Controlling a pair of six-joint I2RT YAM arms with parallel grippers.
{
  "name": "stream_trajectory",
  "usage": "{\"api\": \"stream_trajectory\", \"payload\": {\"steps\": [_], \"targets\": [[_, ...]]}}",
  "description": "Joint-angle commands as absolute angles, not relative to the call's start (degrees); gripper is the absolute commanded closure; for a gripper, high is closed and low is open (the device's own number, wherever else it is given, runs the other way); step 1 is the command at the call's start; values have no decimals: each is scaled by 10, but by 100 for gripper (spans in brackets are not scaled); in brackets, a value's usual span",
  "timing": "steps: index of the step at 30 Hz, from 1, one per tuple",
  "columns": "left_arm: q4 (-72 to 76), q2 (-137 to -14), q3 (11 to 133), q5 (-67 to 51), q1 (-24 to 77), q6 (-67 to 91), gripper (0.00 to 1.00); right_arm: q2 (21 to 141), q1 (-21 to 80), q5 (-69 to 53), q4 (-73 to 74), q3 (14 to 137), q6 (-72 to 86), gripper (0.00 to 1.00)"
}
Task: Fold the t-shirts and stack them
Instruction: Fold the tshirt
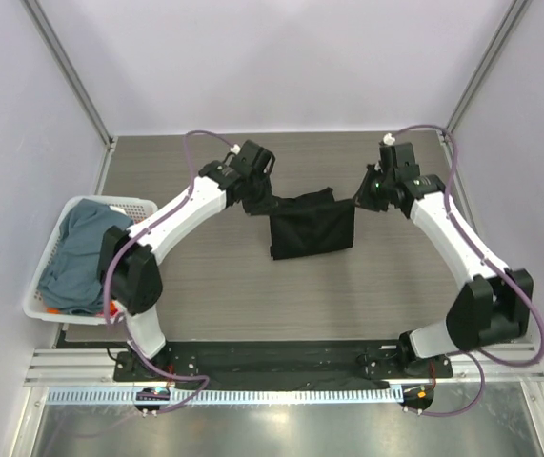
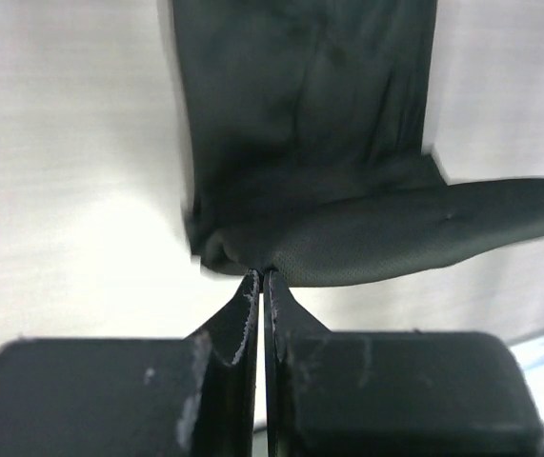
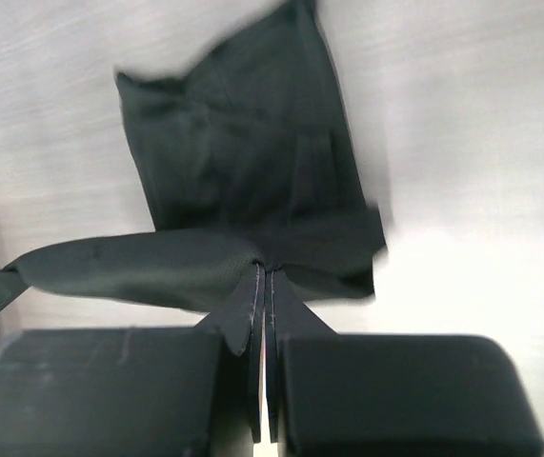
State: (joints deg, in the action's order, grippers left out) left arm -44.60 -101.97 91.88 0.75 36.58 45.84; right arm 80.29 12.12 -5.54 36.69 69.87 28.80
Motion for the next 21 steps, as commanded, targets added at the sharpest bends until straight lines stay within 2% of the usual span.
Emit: {"api": "stream_trajectory", "payload": {"steps": [1, 9, 15, 20, 21], "targets": [[-461, -1083, 1004, -17, 334, 419, 100, 883, 109, -99, 312, 777, 254, 99], [-432, -1229, 1154, -51, 275, 390, 100, 1070, 98, -128, 280, 928, 232, 99], [-395, -1359, 1267, -122, 241, 364, 100, 1216, 86, -156, 274, 1029, 228, 96], [-324, -1399, 1275, -145, 215, 372, 99, 1283, 73, -161, 266, 1084, 224, 96], [-316, -1404, 1283, -153, 211, 379, 94, 1299, 72, -161, 265, 1097, 223, 96]]}}
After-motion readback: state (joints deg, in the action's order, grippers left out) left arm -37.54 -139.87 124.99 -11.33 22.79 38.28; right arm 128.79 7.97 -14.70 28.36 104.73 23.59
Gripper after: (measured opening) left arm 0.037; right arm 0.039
